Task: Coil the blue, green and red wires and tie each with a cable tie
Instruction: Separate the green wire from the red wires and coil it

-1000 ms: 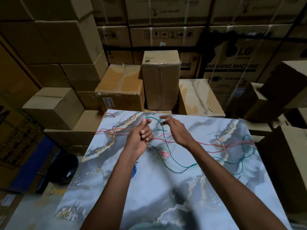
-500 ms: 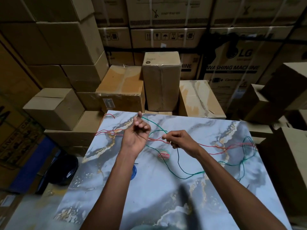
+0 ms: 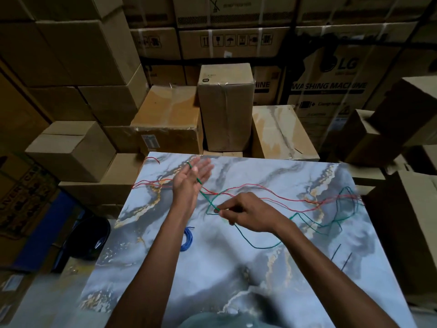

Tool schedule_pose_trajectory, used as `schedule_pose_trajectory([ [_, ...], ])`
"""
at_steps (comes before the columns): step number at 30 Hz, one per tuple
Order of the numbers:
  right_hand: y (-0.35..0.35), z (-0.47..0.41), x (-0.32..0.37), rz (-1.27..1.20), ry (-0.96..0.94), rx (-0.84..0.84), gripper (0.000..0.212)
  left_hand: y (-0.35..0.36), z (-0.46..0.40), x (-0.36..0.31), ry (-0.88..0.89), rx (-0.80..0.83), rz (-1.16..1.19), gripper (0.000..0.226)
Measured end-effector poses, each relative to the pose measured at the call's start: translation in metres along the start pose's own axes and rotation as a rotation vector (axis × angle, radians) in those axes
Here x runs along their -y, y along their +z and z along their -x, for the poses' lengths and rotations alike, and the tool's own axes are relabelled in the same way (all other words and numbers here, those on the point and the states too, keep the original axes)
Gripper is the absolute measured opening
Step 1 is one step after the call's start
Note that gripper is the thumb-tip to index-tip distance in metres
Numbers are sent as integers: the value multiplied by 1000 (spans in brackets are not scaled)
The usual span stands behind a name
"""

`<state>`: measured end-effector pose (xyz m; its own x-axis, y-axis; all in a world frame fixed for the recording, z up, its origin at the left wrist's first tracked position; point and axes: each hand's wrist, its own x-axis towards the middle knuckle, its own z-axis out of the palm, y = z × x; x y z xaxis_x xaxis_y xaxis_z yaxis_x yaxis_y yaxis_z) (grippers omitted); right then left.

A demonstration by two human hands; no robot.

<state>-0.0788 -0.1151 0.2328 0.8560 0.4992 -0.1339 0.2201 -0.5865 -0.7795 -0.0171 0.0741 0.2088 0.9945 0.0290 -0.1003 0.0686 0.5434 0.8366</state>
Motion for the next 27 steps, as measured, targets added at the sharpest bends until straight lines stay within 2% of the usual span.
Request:
schedule_pose_trajectory([
  [4,-28,-2,7,103,-50,-123,23,-5,13,24,-40,187,-526,30],
  [7,-45,-8,6,170,-47,-159,20,0,24,38,-39,348,-663,27],
  [9,-57,-11,3,132,-14,-203,18,4,31,39,-113,395,-590,31],
  [12,-77,-15,-8,-55,40,-243,27,9,40,34,-274,468,-444,29],
  [14,-86,-15,-11,-182,22,-261,33,13,41,27,-389,545,-231,21],
  [17,-100,-11,-19,-366,-9,-363,31,19,41,12,-500,581,127,21],
  [21,-98,-8,-50,-530,23,-386,24,21,40,-6,-462,529,434,23],
  [24,-80,-1,-78,-610,132,-283,24,11,30,-12,-417,514,638,18],
  [25,-74,4,-87,-569,173,-217,22,5,26,-14,-386,492,677,17],
  [27,-63,11,-109,-283,251,-114,14,-6,19,-19,-310,388,694,19],
])
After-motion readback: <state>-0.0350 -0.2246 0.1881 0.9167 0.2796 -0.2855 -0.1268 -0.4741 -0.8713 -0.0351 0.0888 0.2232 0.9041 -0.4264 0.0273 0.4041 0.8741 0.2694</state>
